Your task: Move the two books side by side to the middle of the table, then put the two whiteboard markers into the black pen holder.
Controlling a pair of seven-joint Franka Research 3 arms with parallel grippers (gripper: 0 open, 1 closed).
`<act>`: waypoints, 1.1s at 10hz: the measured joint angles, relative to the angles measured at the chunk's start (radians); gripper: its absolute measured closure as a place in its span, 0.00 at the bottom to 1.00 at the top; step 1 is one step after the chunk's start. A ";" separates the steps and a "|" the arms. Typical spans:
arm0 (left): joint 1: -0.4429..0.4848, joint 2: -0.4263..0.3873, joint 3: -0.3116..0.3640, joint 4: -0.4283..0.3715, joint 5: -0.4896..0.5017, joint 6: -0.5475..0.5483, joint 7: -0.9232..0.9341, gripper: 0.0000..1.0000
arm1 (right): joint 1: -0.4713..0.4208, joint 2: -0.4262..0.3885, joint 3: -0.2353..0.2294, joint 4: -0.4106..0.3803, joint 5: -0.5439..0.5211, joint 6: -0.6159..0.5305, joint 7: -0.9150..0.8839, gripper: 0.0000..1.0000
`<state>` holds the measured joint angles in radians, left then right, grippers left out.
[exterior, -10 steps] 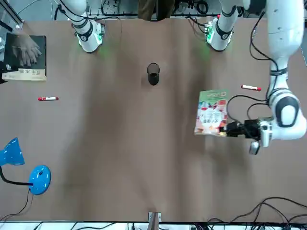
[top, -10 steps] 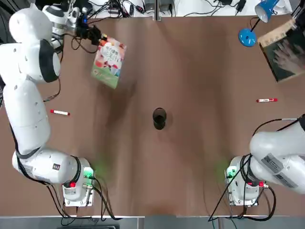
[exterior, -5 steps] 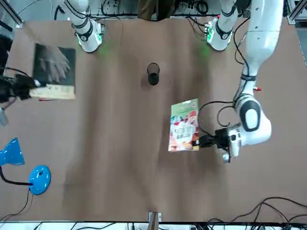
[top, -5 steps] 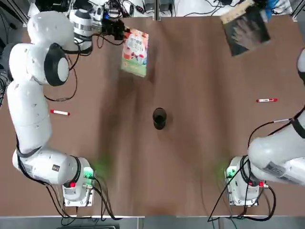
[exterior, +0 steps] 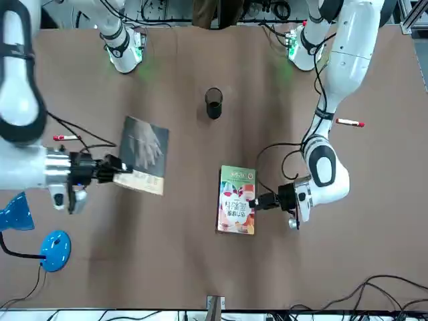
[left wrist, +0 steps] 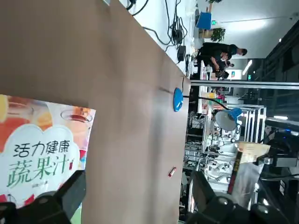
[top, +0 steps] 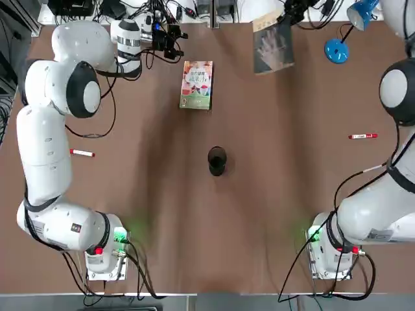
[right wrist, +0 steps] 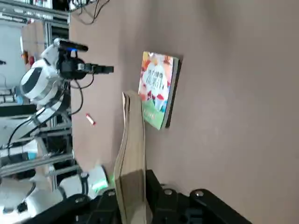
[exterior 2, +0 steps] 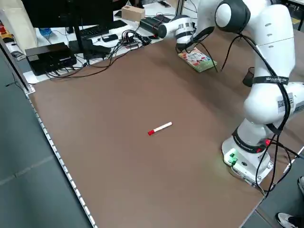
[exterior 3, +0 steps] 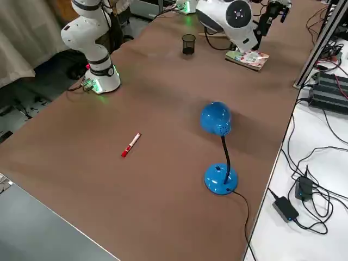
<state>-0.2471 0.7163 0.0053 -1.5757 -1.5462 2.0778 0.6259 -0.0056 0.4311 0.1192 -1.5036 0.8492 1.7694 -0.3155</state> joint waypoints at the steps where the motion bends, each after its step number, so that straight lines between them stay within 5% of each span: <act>1: 0.011 0.000 0.000 0.002 0.001 0.000 0.000 0.00 | 0.042 0.002 0.000 -0.034 0.028 0.095 0.000 0.82; 4: 0.028 -0.007 0.002 0.014 0.035 0.000 -0.001 0.00 | 0.173 0.051 0.000 -0.085 0.131 0.383 0.013 0.82; 6: 0.088 -0.040 0.003 0.019 0.178 -0.022 -0.033 0.00 | 0.266 0.151 -0.001 -0.090 0.178 0.609 0.020 0.82; 8: 0.172 -0.089 0.005 0.019 0.391 -0.119 -0.123 0.00 | 0.326 0.246 -0.002 -0.086 0.195 0.754 0.019 0.82; 11: 0.247 -0.213 0.008 0.023 0.806 -0.249 -0.324 0.00 | 0.335 0.293 -0.009 -0.076 0.195 0.772 -0.041 0.82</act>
<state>-0.0006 0.5031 0.0134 -1.5529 -0.7400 1.8288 0.3018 0.3295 0.7237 0.1104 -1.5795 1.0445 2.5410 -0.3560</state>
